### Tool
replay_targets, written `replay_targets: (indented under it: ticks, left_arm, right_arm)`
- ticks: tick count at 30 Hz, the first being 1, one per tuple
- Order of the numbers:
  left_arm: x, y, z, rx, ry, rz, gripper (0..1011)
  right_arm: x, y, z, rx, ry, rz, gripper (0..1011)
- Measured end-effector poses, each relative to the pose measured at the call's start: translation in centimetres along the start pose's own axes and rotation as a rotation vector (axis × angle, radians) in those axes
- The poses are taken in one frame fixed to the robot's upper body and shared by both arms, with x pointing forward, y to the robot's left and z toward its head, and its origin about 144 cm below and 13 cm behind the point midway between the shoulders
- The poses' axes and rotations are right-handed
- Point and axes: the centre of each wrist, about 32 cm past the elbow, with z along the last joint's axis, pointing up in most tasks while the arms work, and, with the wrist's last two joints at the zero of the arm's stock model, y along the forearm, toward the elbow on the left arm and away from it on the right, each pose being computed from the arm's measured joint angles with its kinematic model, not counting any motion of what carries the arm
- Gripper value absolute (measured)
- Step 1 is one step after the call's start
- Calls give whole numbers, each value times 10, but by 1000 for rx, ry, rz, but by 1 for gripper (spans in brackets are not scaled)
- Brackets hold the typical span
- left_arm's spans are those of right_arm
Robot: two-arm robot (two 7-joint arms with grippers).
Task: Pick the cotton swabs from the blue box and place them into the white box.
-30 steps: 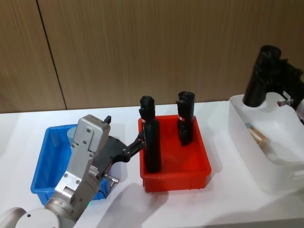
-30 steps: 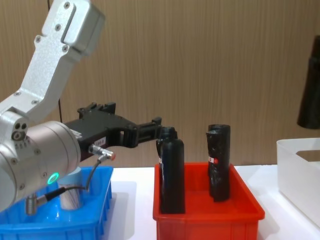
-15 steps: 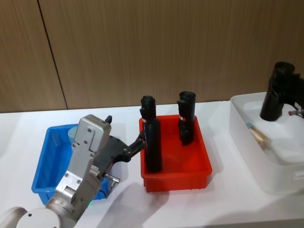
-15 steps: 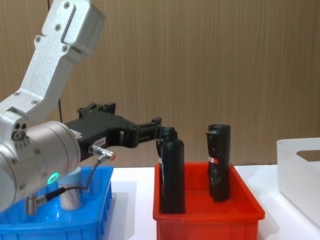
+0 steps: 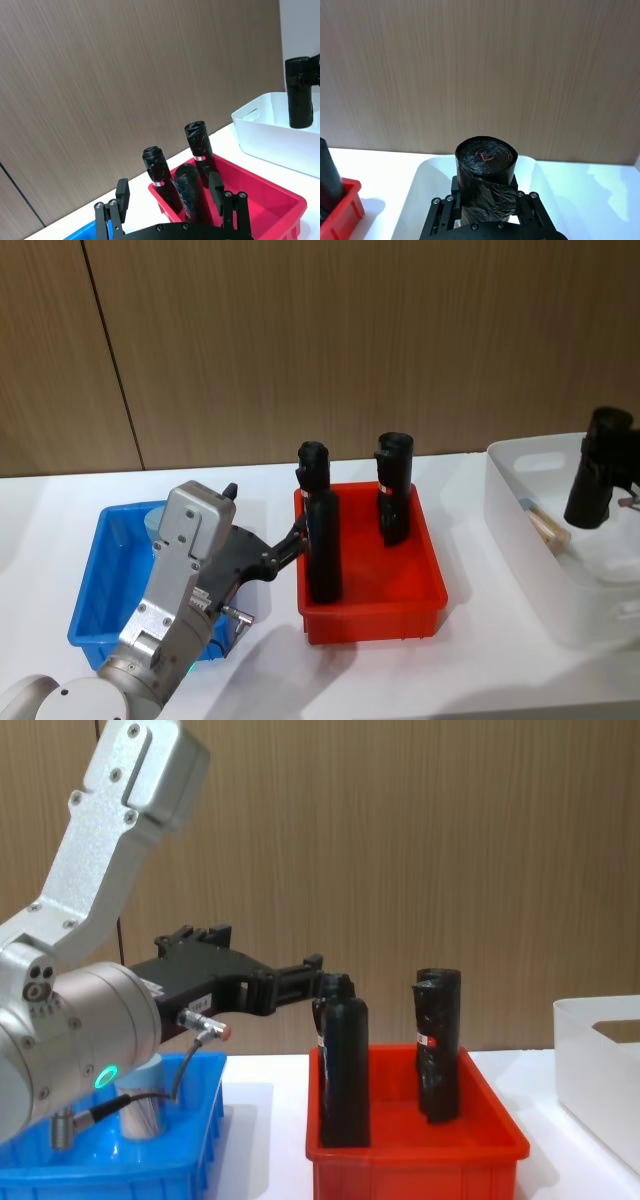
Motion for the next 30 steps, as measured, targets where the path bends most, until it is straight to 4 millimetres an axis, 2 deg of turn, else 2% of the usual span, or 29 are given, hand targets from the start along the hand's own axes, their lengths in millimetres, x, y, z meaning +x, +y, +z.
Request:
replay_targets:
  ticks: [18,21,23,24,26,27,30]
  left_arm:
    - [0,0,0,0,0,0,1004]
    - [0,0,0,0,0,0,1004]
    - [0,0,0,0,0,0,1004]
    - [0,0,0,0,0,0,1004]
    - [0,0,0,0,0,0,1004]
    - [0,0,0,0,0,0,1004]
    - [0,0,0,0,0,0,1004]
  right_arm:
    - [4,9,-22,-81,32,-13,503]
    - [5,10,-24,-87,33,-12,543]
    - [5,11,-26,-93,35,-12,594]
    - [6,11,-27,-94,36,-11,650]
    - [6,11,-28,-95,36,-11,668]
    - [6,12,-29,-97,37,-10,726]
    - [7,13,-30,-99,38,-10,797]
